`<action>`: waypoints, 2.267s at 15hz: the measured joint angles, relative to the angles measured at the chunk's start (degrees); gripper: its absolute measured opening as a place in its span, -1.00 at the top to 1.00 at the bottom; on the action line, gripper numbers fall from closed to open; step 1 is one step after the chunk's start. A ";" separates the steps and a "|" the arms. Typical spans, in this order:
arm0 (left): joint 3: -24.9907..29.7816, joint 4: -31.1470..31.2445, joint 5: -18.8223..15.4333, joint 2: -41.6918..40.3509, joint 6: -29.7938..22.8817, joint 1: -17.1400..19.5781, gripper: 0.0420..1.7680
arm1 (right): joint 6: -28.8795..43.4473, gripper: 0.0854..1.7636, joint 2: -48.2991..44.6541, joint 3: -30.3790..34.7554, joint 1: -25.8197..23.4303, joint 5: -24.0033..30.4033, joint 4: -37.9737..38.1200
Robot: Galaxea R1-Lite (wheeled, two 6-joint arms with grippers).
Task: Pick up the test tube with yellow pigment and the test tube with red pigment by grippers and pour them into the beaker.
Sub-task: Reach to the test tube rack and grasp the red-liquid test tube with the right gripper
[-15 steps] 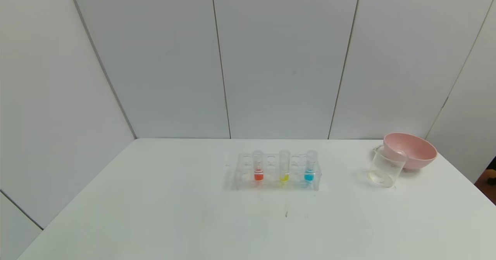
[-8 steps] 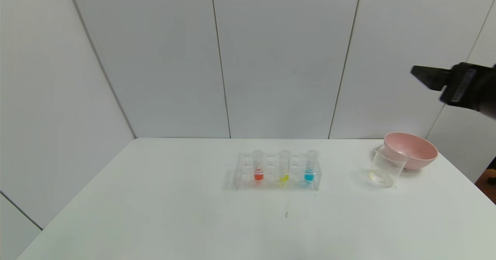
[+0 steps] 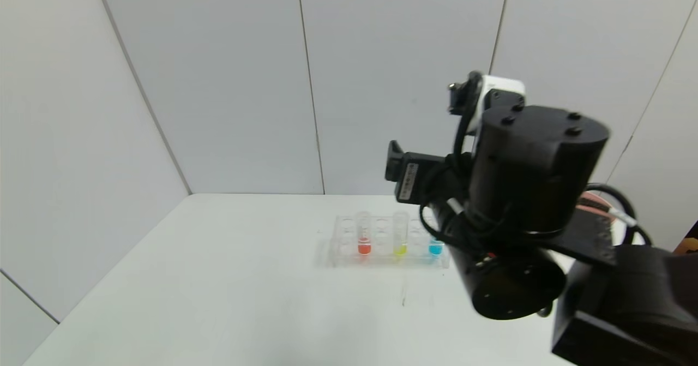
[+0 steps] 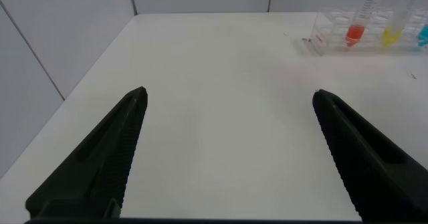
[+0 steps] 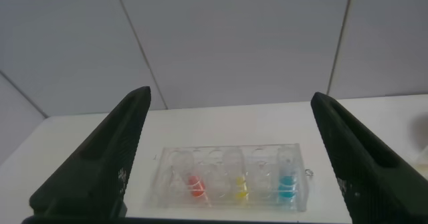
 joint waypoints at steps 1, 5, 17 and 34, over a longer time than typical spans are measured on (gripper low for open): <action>0.00 0.00 0.00 0.00 0.00 0.00 -1.00 | 0.02 -0.94 2.78 -1.16 1.46 -0.77 -1.32; 0.00 0.00 0.00 0.00 0.00 0.00 -1.00 | 0.11 -0.94 13.25 -4.50 4.38 -1.37 -4.88; 0.00 0.00 0.00 0.00 0.00 0.00 -1.00 | 0.99 -0.94 35.72 -20.13 0.48 0.73 -5.12; 0.00 0.00 0.00 0.00 0.02 0.00 -1.00 | 1.17 0.41 42.19 -26.55 -4.88 8.35 -3.08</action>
